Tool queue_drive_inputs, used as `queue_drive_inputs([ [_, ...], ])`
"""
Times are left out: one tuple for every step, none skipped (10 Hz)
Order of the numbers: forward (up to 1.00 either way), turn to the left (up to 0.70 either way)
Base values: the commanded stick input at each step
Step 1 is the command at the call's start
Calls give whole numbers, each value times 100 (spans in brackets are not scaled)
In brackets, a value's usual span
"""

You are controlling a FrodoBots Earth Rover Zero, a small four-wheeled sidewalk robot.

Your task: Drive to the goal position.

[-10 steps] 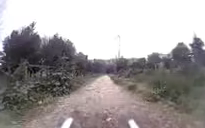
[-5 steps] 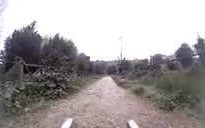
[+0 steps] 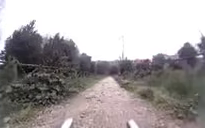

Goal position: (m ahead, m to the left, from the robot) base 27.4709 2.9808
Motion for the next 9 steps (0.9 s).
queue_drive_inputs([
  [70,-8],
  [70,0],
  [70,0],
  [70,0],
  [70,0],
  [70,0],
  [70,0],
  [70,0],
  [70,0],
])
